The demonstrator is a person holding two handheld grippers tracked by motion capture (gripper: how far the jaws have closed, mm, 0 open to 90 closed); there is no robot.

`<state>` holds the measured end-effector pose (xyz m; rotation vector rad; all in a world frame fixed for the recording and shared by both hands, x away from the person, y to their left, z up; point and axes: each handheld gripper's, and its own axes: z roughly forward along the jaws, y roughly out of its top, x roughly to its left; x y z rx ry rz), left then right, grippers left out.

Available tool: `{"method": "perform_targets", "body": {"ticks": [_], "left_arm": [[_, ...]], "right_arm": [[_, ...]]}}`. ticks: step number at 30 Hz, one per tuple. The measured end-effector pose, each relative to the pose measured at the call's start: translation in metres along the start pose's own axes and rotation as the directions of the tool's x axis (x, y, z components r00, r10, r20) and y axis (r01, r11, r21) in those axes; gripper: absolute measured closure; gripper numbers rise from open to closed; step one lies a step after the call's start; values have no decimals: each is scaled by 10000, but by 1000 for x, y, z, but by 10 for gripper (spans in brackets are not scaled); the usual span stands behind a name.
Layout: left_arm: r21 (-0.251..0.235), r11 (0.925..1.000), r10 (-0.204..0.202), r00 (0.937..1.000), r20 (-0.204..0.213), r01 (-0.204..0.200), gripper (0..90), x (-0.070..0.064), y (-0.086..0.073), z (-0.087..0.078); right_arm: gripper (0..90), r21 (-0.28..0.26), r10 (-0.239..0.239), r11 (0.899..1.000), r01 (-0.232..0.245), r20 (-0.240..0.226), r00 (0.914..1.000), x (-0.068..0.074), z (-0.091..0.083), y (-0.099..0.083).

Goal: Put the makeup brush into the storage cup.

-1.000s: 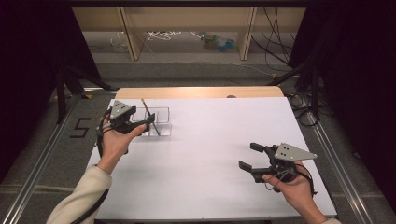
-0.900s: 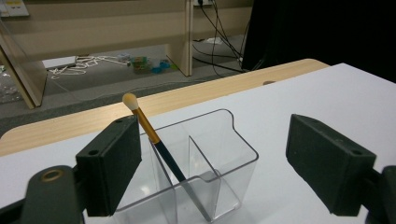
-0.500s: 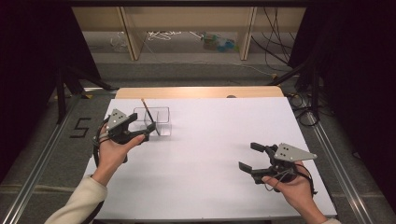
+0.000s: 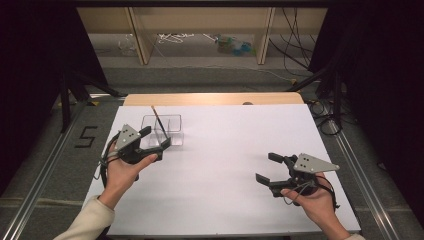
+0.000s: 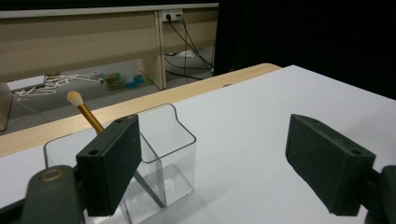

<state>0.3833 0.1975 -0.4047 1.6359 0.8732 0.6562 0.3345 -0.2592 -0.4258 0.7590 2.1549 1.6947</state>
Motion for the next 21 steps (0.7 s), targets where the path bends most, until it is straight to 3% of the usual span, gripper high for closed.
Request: {"method": "perform_targets", "body": {"ticks": [4,12,13,15,16,17,18,21], "left_arm": [[-110,9996,253,9995,175,-251,181,-5,-3,-5],[-229,9993,296,9986,432,-286,179,-16,-9,-14],[-214,9989,433,9980,452,-424,179,-17,-9,-15],[-249,9992,313,9981,523,-300,179,-21,-12,-15],[-223,9984,525,9971,557,-514,179,-21,-12,-16],[-267,9990,361,9975,608,-345,179,-23,-13,-17],[-285,9982,541,9963,670,-523,179,-23,-13,-17],[-438,9982,437,9958,799,-403,179,-28,-16,-20]], "right_arm": [[162,-15,25,10000,-25,16,10000,0,0,0],[162,39,-7,10000,7,101,9999,0,0,0],[161,-99,-221,9997,222,140,9997,-2,1,0],[162,-105,-242,9996,244,125,9996,-2,1,0],[161,-103,-233,9997,234,117,9997,-1,1,0],[161,-58,-171,9998,172,94,9998,-1,1,0],[162,-15,-100,9999,100,40,9999,0,1,0],[162,-8,-77,10000,77,49,10000,0,1,0]]}}
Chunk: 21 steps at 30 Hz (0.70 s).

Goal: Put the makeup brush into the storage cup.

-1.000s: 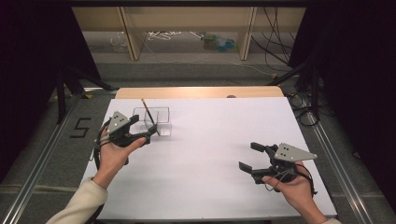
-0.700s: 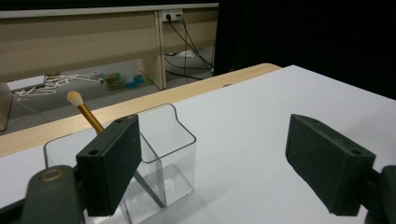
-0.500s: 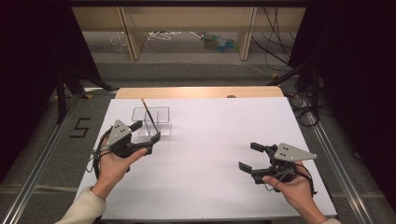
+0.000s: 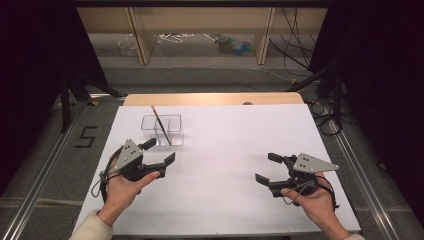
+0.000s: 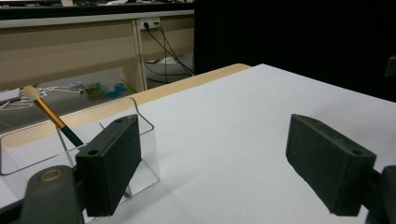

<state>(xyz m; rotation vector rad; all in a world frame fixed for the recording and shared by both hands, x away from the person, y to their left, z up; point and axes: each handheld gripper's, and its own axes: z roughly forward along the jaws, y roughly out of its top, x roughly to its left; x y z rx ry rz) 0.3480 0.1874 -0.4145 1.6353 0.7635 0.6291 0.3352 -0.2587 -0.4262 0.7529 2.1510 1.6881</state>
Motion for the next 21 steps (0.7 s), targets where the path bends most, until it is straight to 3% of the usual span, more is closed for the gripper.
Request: {"method": "perform_targets", "body": {"ticks": [5,6,8,11,12,13,21], "left_arm": [[-56,9999,107,9998,166,-106,185,-7,-4,-8],[-87,9999,-49,9998,198,51,185,-10,-5,-9],[-97,9999,115,9997,203,-113,188,-11,-7,-13],[-87,9999,-51,9996,265,53,188,-15,-9,-17],[-63,9999,138,9995,289,-136,188,-14,-10,-18],[-46,10000,-53,9996,287,54,188,-16,-11,-20],[77,10000,61,9995,308,-64,190,-16,-17,-27]], "right_arm": [[162,17,-4,10000,4,23,10000,0,0,0],[162,-10,-16,10000,16,-3,10000,0,0,0],[162,1,15,10000,-15,-15,10000,0,0,0],[162,-8,9,10000,-9,-22,10000,0,1,0],[162,-3,36,10000,-36,11,10000,0,1,0],[162,-74,-75,9999,75,22,10000,-1,1,0],[162,-75,127,9999,-129,-150,9998,0,2,-1]]}}
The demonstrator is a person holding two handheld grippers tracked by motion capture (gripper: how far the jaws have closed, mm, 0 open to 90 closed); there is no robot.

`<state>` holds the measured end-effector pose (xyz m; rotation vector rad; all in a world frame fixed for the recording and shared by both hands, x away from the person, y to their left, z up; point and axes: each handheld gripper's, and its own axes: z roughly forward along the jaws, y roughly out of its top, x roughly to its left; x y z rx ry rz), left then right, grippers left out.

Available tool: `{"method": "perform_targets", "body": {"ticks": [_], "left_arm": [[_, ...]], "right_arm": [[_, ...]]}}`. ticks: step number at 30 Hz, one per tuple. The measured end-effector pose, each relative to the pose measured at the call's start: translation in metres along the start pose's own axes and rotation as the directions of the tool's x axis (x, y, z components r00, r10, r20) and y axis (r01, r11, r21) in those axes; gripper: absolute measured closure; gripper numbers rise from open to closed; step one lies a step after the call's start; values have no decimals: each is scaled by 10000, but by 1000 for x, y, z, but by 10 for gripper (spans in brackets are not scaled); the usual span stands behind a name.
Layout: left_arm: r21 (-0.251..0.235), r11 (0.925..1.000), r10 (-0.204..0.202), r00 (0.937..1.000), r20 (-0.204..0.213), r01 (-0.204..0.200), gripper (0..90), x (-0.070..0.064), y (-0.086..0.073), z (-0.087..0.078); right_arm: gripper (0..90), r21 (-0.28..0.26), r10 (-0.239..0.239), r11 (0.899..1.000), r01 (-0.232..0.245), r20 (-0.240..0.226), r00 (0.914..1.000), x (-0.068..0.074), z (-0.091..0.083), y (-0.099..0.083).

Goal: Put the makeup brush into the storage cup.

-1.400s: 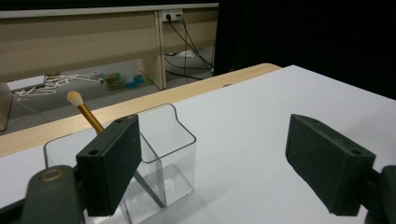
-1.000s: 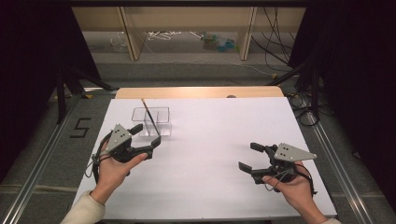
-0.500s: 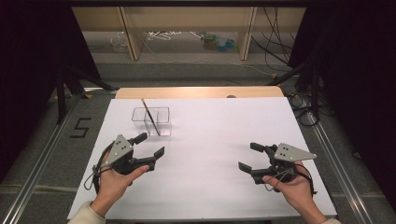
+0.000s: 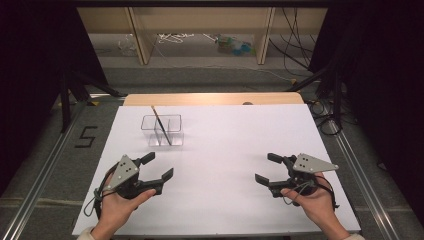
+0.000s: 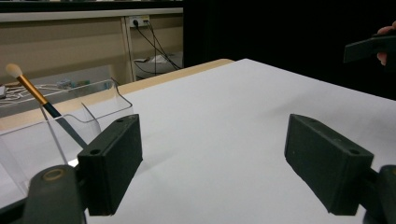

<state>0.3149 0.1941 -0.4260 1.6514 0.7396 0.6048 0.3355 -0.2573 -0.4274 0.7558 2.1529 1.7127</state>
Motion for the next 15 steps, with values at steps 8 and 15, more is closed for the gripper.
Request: {"method": "perform_targets", "body": {"ticks": [8,15], "left_arm": [[99,9999,-50,10000,30,50,212,2,-2,1],[141,9998,-152,9999,-11,152,224,2,-3,2]], "right_arm": [[162,84,-295,9995,294,110,9995,-2,1,0],[162,172,-92,9998,90,105,9999,-1,0,-1]]}}
